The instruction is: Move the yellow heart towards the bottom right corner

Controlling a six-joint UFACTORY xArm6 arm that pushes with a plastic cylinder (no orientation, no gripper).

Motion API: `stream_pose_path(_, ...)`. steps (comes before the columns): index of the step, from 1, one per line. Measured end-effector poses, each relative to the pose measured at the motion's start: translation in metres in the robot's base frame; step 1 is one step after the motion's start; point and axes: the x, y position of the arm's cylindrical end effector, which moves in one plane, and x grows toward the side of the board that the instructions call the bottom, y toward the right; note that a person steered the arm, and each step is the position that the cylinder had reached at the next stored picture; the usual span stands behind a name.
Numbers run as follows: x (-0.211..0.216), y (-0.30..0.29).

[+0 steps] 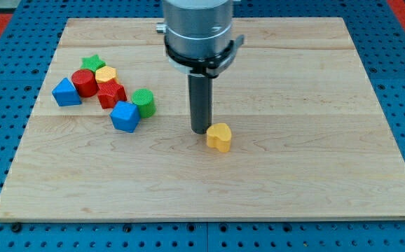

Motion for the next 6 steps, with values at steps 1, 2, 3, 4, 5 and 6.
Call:
stream_pose_path(1,0.0,-0.028)
stream_pose_path(2,0.0,-0.067)
stream_pose_path(3,0.0,-0.097)
stream_pose_path(4,0.017,-0.087)
stream_pose_path(5,0.041,-0.074)
stream_pose_path(6,0.021,-0.028)
